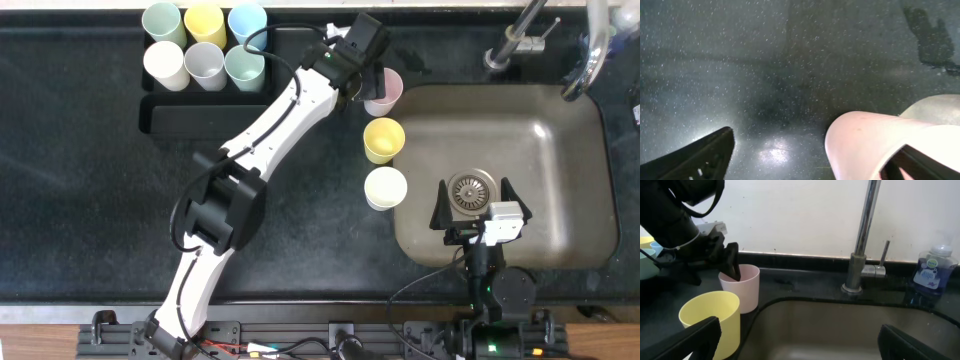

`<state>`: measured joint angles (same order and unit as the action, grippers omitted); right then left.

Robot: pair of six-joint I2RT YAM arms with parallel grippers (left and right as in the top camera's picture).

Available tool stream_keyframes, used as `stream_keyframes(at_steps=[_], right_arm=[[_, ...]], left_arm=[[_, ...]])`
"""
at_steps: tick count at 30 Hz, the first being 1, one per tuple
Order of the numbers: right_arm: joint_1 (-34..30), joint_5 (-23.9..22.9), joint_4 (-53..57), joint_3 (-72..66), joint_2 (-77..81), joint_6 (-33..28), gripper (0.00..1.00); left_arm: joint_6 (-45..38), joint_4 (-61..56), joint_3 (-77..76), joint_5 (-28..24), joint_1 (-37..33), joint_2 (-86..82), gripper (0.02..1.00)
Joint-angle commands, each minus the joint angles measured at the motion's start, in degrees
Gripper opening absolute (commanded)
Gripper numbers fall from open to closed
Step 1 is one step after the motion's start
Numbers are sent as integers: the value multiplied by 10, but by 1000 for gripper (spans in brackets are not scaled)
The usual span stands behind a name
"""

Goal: Store Cups

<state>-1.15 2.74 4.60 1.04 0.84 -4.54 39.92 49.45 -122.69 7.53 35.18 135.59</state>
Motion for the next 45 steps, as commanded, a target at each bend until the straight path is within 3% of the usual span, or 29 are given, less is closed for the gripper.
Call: stream_keyframes(at_steps=[1,12,25,31,35,42,45], right_arm=[[-3,0,-3,-7,-6,-2,998],[-3,0,-3,-7,-6,-2,996],[-3,0,-3,-8,-6,-2,996],[-3,0,-3,-8,-6,-2,998],[-3,0,-3,-7,-6,-2,996],[-3,0,-3,-8,-6,-2,998],[-3,0,-3,-8,-6,-2,993]], left_arm=[[-9,-5,-28,-7,3,10,847],[-6,-12,-30,-38,3,10,588],[-6,-12,-30,-45,6,10,496],[-6,-9,-30,-45,6,10,323],[-6,-10,-30,-45,6,10,270],[-6,-10,-30,-45,6,10,53],[-6,-9,-30,-45,6,10,34]])
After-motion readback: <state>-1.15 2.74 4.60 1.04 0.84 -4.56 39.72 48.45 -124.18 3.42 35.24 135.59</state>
